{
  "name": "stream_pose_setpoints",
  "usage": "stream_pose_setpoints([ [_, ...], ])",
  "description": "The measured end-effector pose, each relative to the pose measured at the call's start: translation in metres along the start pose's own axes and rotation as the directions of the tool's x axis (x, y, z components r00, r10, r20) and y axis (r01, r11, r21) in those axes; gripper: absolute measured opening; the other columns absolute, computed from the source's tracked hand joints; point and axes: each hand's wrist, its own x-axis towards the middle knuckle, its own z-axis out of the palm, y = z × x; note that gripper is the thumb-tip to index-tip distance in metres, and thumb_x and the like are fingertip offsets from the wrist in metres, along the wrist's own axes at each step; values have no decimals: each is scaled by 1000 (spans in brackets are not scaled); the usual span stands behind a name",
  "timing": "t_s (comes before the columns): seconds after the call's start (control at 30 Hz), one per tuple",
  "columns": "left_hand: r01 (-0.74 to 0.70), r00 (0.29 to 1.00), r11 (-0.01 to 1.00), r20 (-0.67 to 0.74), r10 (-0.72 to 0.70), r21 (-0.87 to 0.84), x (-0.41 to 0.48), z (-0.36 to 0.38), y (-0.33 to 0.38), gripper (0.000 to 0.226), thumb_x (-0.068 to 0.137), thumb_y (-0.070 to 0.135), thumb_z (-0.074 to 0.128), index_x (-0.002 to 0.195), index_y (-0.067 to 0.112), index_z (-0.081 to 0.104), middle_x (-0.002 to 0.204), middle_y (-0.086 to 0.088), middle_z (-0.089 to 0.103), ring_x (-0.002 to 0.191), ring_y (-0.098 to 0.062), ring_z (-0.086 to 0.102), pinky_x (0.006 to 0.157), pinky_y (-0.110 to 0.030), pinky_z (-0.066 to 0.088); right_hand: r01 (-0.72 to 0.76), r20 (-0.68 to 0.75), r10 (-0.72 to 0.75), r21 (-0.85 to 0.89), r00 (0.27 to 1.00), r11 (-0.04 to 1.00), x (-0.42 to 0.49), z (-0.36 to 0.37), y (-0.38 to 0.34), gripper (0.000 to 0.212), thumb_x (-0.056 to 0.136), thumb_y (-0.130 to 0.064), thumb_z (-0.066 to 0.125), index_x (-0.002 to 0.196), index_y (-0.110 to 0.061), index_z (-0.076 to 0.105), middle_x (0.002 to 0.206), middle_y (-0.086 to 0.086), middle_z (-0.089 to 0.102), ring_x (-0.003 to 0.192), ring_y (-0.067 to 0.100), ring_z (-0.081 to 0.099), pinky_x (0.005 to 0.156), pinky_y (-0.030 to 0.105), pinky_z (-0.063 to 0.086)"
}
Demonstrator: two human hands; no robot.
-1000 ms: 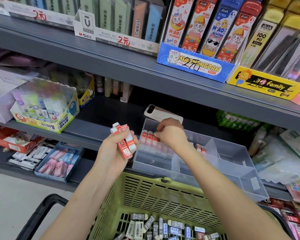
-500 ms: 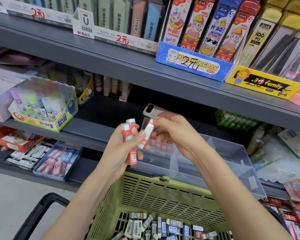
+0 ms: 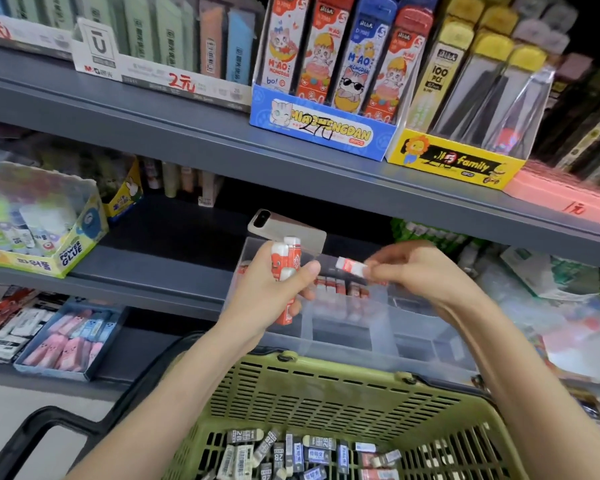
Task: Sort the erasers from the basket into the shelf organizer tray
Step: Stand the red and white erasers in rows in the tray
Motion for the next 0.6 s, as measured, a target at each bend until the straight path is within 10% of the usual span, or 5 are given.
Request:
stream_pose_setpoints([
  [0.27,-6,1000,996,-12,7,92,8,12,-2,15,89,30,63,95,21,51,60,2,63,54,-22,46,40,-24,33,-285,93,275,124,957,950,25,7,27,18,77,11,53,73,-5,60,60,8,55,47,15,54,47,28,55],
  [0.43,-5,999,1000,-46,5,1,8,6,0,17,89,26,63,90,13,53,59,0,62,47,-12,48,38,-19,34,-214,81,201,207,976,955,30,11,25,27,75,10,63,95,-9,61,72,7,61,55,15,58,48,21,52],
  [0.6,-14,993,999,-117,10,-40,5,-12,5,39,72,45,67,90,13,52,62,-2,60,48,-14,44,42,-22,31,-223,81,209,267,975,937,41,31,15,26,69,17,68,76,-6,60,66,6,63,51,14,62,49,18,54],
])
